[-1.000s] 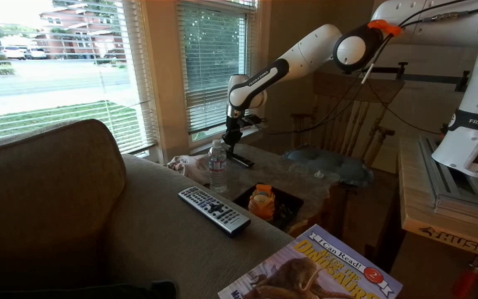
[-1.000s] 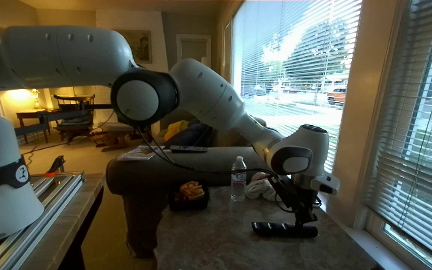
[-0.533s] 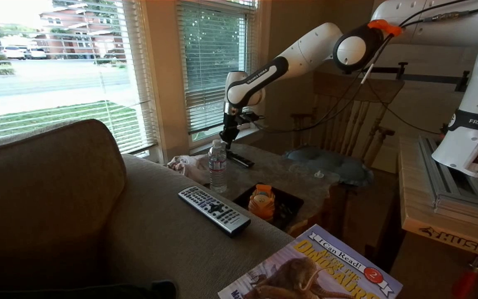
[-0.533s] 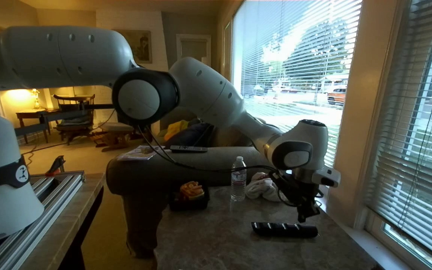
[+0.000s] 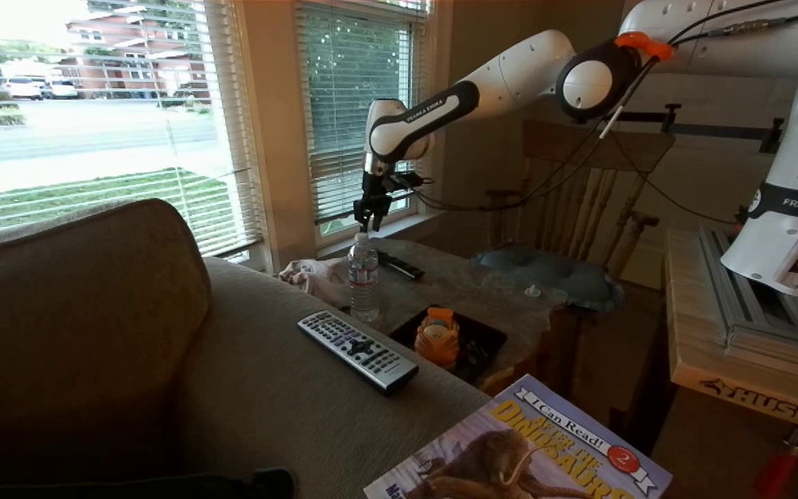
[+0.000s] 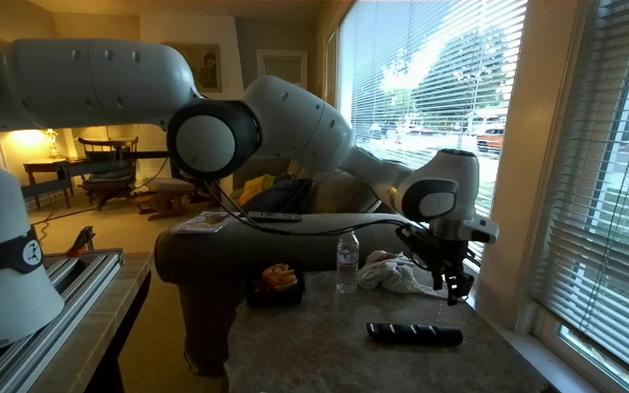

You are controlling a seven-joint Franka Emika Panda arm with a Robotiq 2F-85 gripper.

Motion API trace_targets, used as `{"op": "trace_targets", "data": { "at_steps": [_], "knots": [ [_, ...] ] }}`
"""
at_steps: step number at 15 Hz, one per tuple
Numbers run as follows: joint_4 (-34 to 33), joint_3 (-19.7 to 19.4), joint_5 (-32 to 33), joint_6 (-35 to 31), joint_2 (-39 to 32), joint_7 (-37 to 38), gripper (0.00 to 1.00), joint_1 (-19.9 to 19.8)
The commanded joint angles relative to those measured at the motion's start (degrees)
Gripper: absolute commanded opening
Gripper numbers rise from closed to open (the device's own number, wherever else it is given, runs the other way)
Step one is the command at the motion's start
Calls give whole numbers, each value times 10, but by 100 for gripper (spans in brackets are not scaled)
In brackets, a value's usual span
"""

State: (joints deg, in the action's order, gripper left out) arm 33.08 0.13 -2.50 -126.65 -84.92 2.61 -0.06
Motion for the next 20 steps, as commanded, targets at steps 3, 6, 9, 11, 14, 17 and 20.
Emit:
{"op": "trace_targets", "data": {
  "at_steps": [3, 6, 9, 11, 14, 17, 20],
  "knots": [
    [-22, 4, -9, 109, -9, 63, 99, 1],
    [-25, 3, -9, 160, -7, 95, 100, 5],
    [-20, 0, -7, 172, -8, 117, 100, 12],
    [0, 0, -7, 155, -4, 126, 100, 14],
    [19, -3, -4, 146, -4, 134, 100, 18],
    [35, -5, -1, 144, -5, 130, 100, 22],
    [29, 2, -1, 158, -7, 113, 100, 33]
  ]
}}
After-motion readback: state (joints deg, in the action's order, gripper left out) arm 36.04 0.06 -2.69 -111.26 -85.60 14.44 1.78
